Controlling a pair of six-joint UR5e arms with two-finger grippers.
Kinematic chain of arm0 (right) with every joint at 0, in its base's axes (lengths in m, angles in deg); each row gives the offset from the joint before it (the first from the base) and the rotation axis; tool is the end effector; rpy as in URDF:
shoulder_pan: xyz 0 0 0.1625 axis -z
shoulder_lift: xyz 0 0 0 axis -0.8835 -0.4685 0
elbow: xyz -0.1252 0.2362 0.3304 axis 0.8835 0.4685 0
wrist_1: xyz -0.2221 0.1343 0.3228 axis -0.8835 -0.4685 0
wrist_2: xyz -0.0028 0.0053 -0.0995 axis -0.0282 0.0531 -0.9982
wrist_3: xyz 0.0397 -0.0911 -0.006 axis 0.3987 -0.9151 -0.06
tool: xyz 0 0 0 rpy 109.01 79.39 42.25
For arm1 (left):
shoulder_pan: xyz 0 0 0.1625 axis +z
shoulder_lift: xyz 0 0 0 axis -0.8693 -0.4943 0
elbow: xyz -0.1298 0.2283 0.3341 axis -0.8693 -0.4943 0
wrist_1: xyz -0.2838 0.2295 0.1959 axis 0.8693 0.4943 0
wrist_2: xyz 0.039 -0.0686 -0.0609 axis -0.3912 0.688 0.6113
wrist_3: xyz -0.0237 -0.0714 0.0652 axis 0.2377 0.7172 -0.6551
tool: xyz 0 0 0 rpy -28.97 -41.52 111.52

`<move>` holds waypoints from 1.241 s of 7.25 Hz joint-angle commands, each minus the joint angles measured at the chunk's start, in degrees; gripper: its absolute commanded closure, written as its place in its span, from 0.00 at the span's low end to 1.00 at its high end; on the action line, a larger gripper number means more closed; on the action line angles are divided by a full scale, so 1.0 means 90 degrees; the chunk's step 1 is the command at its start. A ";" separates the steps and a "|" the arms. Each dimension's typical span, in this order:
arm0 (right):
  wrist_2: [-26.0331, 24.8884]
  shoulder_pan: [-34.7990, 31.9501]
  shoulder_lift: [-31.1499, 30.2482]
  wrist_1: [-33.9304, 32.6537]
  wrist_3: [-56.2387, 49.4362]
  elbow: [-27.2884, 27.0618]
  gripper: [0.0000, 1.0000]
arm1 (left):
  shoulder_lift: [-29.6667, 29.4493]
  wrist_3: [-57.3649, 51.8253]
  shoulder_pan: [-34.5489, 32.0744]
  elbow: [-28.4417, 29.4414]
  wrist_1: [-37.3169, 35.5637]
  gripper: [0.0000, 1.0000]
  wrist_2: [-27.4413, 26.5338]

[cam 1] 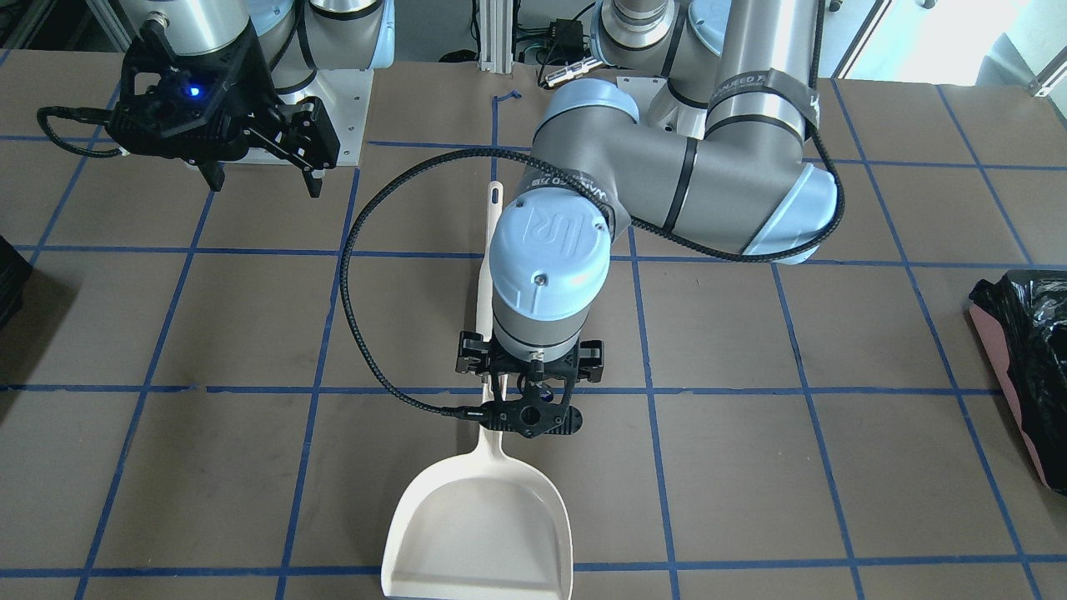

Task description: Sweep and dump trash in nearest bin

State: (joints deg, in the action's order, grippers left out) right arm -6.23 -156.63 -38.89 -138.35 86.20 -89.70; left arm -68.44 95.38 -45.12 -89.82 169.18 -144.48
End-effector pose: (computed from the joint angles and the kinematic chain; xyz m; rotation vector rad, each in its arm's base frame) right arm 0.1689 -0.4810 0.5211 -0.0531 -3.1106 0.0316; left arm -0.3158 -0.6314 0.3654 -0.0748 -3.1357 -0.1456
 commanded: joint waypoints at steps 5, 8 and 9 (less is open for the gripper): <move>0.0000 0.0000 0.0000 0.0000 0.0000 -0.0002 0.00 | 0.1827 -0.0415 0.1029 -0.1305 0.0139 0.00 -0.0535; 0.0000 0.0000 0.0000 0.0000 0.0000 -0.0002 0.00 | 0.2804 -0.0695 0.1029 -0.1881 0.0462 0.00 -0.0495; 0.0000 0.0000 0.0000 0.0000 0.0010 -0.0002 0.00 | 0.3126 -0.0988 0.1068 -0.2009 0.0549 0.00 -0.0525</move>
State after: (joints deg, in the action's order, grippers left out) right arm -6.23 -156.63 -38.89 -138.35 86.22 -89.72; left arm -43.86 89.17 -35.77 -106.18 173.41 -148.98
